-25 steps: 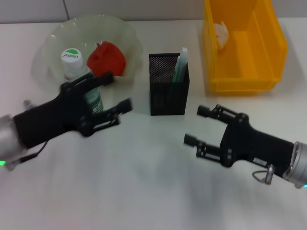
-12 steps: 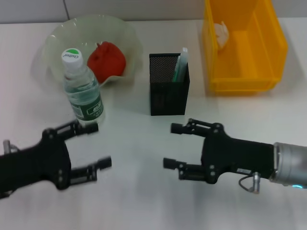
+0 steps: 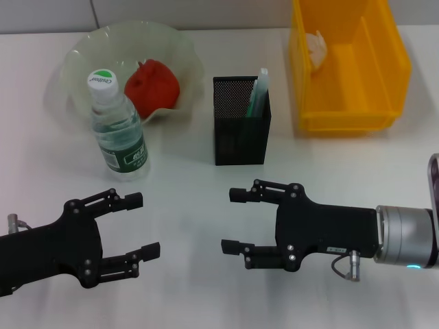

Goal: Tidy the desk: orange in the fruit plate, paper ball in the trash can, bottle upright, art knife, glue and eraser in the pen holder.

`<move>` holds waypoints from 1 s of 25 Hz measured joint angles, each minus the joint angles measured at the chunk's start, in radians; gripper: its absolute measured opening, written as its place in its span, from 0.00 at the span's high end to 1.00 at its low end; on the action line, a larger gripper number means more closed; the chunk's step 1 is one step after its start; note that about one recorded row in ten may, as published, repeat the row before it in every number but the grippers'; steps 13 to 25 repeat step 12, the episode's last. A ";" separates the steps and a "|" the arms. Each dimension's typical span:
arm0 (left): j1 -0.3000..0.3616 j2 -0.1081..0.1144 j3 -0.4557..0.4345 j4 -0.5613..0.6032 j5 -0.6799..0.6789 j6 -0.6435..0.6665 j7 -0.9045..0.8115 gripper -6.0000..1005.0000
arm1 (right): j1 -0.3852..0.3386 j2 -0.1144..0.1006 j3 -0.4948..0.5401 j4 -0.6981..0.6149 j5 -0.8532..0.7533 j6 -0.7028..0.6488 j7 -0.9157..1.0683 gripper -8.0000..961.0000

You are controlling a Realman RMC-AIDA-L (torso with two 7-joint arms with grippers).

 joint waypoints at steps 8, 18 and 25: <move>-0.010 -0.001 -0.001 -0.021 0.003 -0.005 0.001 0.19 | 0.001 0.000 -0.007 0.000 0.000 0.006 0.006 0.21; -0.030 -0.001 0.004 -0.021 0.004 -0.006 0.001 0.19 | -0.006 0.000 -0.007 0.000 0.000 0.006 0.006 0.21; -0.030 -0.001 0.004 -0.021 0.004 -0.006 0.001 0.19 | -0.006 0.000 -0.007 0.000 0.000 0.006 0.006 0.21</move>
